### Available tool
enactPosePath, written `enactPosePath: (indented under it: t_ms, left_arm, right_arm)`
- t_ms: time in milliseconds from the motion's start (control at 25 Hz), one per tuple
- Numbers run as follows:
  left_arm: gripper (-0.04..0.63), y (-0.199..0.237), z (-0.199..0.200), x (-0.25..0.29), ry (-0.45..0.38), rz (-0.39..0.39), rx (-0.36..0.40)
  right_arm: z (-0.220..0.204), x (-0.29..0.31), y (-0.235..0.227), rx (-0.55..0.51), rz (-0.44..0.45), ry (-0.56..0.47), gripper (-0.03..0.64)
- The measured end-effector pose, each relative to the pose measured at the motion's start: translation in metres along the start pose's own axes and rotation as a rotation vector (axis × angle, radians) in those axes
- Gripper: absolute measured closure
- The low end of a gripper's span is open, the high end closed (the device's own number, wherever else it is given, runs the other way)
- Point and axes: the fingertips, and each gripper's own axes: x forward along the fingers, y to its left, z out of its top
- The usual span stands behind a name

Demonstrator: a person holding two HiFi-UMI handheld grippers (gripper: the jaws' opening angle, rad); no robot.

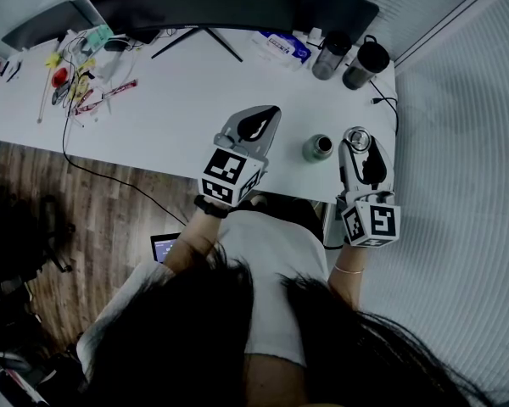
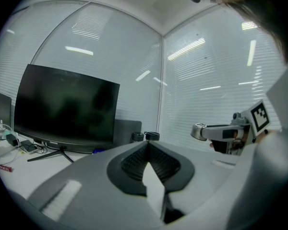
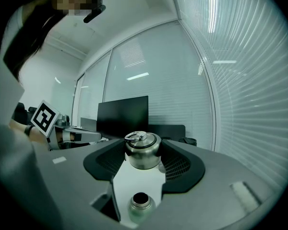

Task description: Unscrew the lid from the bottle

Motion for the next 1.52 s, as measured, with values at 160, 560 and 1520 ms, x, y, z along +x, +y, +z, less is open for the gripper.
enactPosePath:
  t_ms: [160,560,1520]
  left_arm:
    - [0.537,-0.0006,0.0017,-0.0022,-0.005,0.000,0.000]
    - [0.537,0.0001,0.0016,-0.0062,-0.009,0.006,0.005]
    - [0.537,-0.0051,0.0062,-0.0074,-0.026,-0.002,0.002]
  right_arm:
    - [-0.0002,-0.0005,0.0038,0.001,0.009,0.001,0.382]
    - [-0.0015,0.0000,0.0077,0.006,0.023,0.001,0.382]
    - [-0.0067,-0.0037,0.0091,0.018,0.034,0.015,0.382]
